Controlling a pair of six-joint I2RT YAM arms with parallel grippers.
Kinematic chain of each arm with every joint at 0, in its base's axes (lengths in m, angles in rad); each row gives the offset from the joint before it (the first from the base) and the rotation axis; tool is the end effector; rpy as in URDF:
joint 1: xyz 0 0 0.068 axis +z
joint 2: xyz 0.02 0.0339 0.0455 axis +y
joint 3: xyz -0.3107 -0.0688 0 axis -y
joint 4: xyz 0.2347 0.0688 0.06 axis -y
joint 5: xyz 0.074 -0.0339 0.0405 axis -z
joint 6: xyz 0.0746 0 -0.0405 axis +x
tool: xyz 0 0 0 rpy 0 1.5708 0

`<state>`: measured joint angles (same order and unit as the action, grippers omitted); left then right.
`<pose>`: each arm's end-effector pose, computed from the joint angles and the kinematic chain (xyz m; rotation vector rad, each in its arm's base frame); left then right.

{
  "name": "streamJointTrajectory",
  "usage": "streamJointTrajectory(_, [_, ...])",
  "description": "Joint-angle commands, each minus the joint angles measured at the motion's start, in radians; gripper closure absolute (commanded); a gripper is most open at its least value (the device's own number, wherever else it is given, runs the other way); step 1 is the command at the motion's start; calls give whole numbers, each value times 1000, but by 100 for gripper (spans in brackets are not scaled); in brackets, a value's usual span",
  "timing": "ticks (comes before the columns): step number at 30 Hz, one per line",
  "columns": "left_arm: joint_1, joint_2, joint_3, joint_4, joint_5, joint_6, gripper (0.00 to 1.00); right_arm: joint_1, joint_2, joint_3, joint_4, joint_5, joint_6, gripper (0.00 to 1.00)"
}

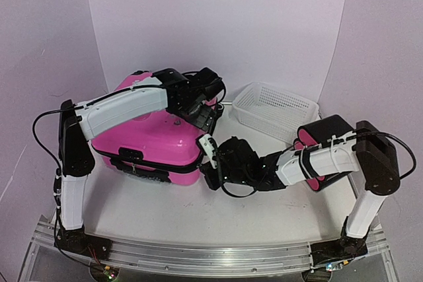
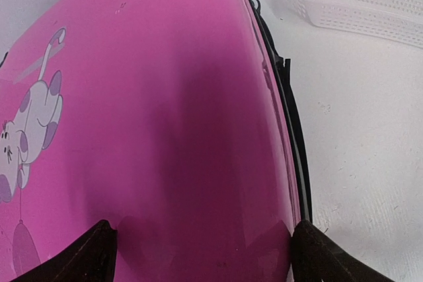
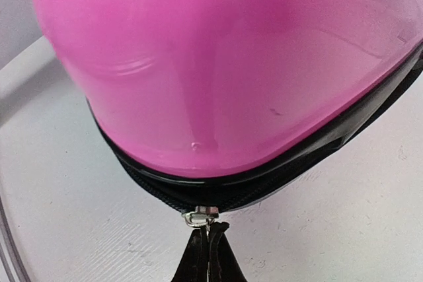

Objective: Open, take out, and arrange the luggage

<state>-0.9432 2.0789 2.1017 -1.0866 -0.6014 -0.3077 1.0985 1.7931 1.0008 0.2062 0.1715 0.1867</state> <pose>0.3103 -0.3558 0.3318 0.5622 2.3218 0.2375 0.2019 0.3673 0.2100 -0.8769 2.0185 0.5554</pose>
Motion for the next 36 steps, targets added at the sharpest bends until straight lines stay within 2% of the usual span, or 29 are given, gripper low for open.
streamJointTrajectory(1, [64, -85, -86, -223, -4, -53, 10, -132, -43, -42, -20, -35, -1, 100])
streamJointTrajectory(5, [64, -110, -131, -211, 13, -71, 11, -188, -35, -74, 86, -188, -25, 100])
streamJointTrajectory(11, [64, -154, -163, -176, 75, -69, 10, -227, 6, -38, 87, -247, -18, 100])
streamJointTrajectory(13, [63, -179, -134, -179, 134, -59, 7, -226, -2, -30, 50, -272, 2, 89])
streamJointTrajectory(14, [64, -204, -119, -180, 154, -54, 6, -226, -16, -31, 20, -280, 23, 79])
streamJointTrajectory(15, [67, -237, -110, -178, 170, -52, 5, -226, -36, -34, -19, -281, 51, 65])
streamJointTrajectory(17, [103, -323, -116, -168, 215, -45, 1, -226, -88, -70, -99, -277, 113, 48])
streamJointTrajectory(19, [183, -418, -159, -150, 288, -26, 0, -227, -140, -108, -144, -304, 175, 32])
streamJointTrajectory(23, [476, -592, -313, -94, 470, 24, 0, -227, -219, -110, -250, -377, 270, 15])
streamJointTrajectory(26, [728, -670, -436, -34, 647, 44, 1, -227, -238, -39, -308, -425, 333, 10])
streamJointTrajectory(29, [922, -716, -507, 41, 738, 48, 1, -233, -242, 39, -309, -448, 400, 3])
streamJointTrajectory(31, [1060, -724, -565, 110, 909, 16, 1, -251, -217, 104, -309, -473, 453, 2])
streamJointTrajectory(33, [1127, -707, -613, 168, 1019, -13, 2, -280, -172, 177, -309, -509, 520, 2])
streamJointTrajectory(36, [1134, -676, -677, 230, 1073, -24, 3, -310, -98, 274, -309, -526, 591, 2])
